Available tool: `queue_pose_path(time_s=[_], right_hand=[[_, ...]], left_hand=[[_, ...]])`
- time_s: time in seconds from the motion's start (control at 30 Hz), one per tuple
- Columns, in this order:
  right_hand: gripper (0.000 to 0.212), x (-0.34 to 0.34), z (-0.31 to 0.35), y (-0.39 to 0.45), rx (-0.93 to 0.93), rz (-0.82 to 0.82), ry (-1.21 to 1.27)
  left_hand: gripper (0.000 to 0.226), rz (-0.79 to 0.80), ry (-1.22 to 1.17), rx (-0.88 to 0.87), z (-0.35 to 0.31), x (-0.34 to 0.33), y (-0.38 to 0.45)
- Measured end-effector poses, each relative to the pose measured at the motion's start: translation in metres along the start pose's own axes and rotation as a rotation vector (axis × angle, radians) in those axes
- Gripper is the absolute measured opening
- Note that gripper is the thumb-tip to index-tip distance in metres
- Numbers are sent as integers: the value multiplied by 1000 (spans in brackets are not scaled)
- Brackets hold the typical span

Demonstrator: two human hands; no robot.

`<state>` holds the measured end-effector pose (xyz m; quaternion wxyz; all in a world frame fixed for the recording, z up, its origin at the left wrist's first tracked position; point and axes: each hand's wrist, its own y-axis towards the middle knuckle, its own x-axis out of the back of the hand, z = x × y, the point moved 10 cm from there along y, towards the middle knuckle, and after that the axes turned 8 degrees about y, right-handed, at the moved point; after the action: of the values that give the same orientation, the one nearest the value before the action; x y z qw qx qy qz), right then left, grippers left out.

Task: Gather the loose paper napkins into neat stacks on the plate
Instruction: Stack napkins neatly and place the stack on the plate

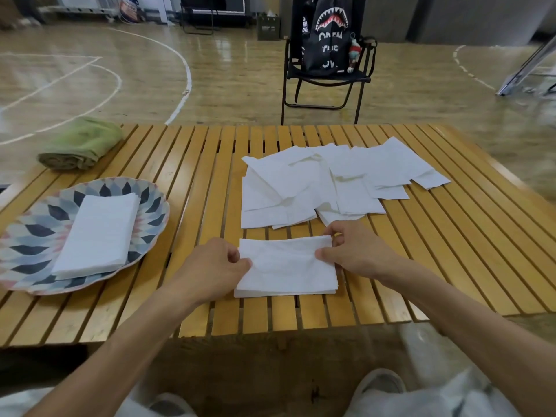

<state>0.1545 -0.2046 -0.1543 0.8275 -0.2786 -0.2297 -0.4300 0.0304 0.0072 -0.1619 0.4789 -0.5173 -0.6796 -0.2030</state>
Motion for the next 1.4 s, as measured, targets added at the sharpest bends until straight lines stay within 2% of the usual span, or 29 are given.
queue_pose_path(time_s=[0.2, 0.37, 0.5, 0.57, 0.67, 0.77, 0.87, 0.97, 1.1, 1.23, 1.4], right_hand=[[26, -6, -6, 6, 7, 7, -13], [27, -9, -4, 8, 39, -33, -122], [34, -4, 4, 1, 75, -79, -295], [35, 1, 14, -3, 141, -132, -410], [25, -3, 30, -9, 286, -92, -392], [27, -21, 30, -12, 355, 51, -413], [33, -27, 25, -11, 367, 75, -469], [37, -24, 24, -8, 362, 43, -498], [36, -16, 14, -4, 279, 49, -336], [33, 23, 4, 12, 164, -70, -164], [38, 87, -14, 53, 98, -250, -180]], left_hand=[[30, -6, 79, -16, -2, 0, -2], [25, -37, 160, -6, 0, 0, -1], [27, -228, 321, 14, -1, 18, -5], [22, -298, 296, -117, -15, 20, -7], [24, -239, 227, -383, -44, 7, -12], [40, -93, 270, -482, -58, -15, -15], [51, -2, 360, -482, -57, -34, -16], [53, 7, 393, -487, -58, -39, -16], [54, -11, 396, -492, -63, -40, -12], [54, -1, 382, -495, -65, -42, -10], [56, 3, 378, -486, -64, -44, -8]])
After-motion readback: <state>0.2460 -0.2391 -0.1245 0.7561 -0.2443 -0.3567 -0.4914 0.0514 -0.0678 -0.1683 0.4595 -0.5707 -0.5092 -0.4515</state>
